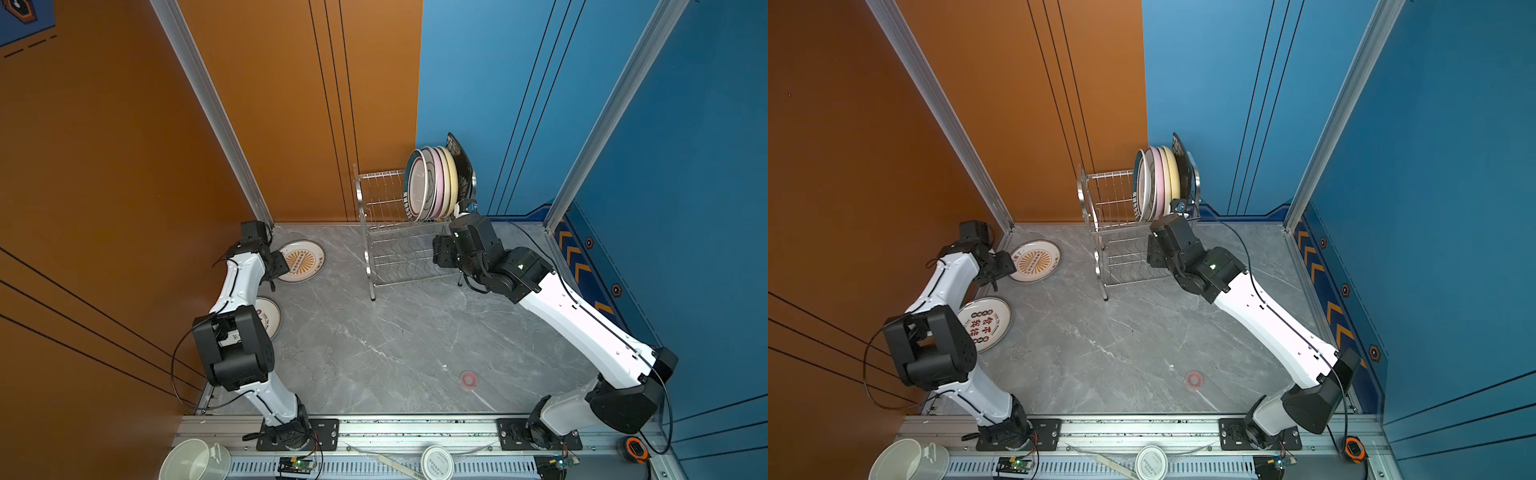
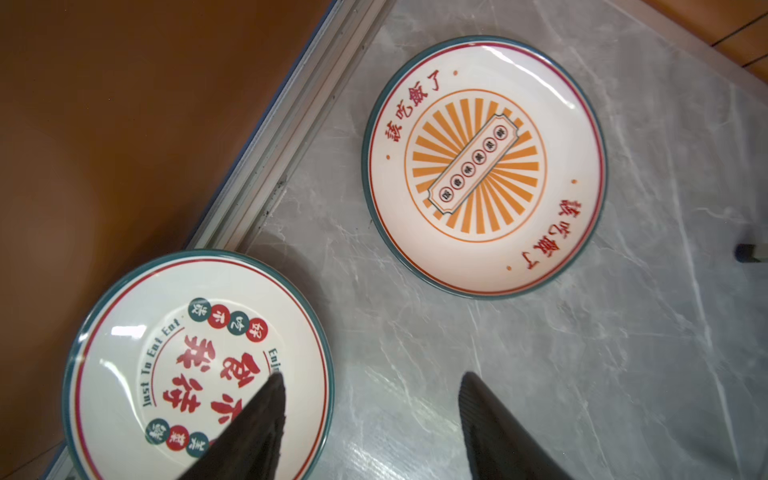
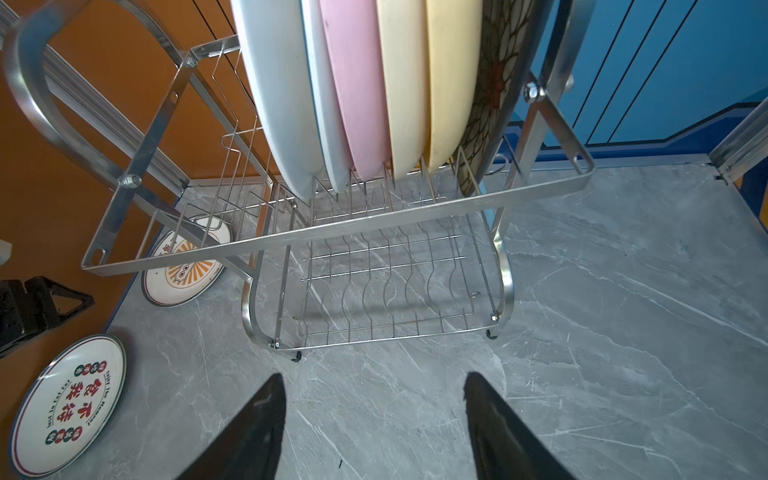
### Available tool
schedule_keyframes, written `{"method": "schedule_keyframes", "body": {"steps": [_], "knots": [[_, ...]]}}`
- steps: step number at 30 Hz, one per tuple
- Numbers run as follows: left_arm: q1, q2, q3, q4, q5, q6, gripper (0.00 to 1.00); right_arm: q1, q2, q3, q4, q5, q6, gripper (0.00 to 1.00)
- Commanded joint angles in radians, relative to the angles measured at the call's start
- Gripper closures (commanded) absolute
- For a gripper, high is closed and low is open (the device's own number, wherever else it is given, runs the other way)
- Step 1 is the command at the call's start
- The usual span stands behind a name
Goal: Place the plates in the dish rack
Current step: 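Draw the right gripper back while the left moves toward the lettered plate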
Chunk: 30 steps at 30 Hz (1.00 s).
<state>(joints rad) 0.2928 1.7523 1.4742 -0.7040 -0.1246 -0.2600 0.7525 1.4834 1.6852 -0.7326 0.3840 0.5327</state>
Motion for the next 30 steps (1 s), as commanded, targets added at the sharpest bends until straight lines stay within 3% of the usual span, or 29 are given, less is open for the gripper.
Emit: {"method": "schedule_keyframes", "body": {"steps": [1,15,23,30], "knots": [[0.019,0.074,0.07,-0.049,-0.086,0.042,0.34,-0.012,-0.029,-0.019,-0.002,-0.037,0.033,0.32],[0.128,0.24,0.13,-0.051,-0.139,0.036,0.34,-0.037,-0.017,-0.024,-0.002,-0.074,0.049,0.32],[0.134,0.347,0.22,-0.052,-0.151,0.065,0.36,-0.043,-0.009,-0.024,-0.002,-0.098,0.048,0.33],[0.139,0.414,0.245,-0.054,-0.188,0.082,0.43,-0.08,-0.018,-0.029,-0.002,-0.103,0.05,0.33]]}}
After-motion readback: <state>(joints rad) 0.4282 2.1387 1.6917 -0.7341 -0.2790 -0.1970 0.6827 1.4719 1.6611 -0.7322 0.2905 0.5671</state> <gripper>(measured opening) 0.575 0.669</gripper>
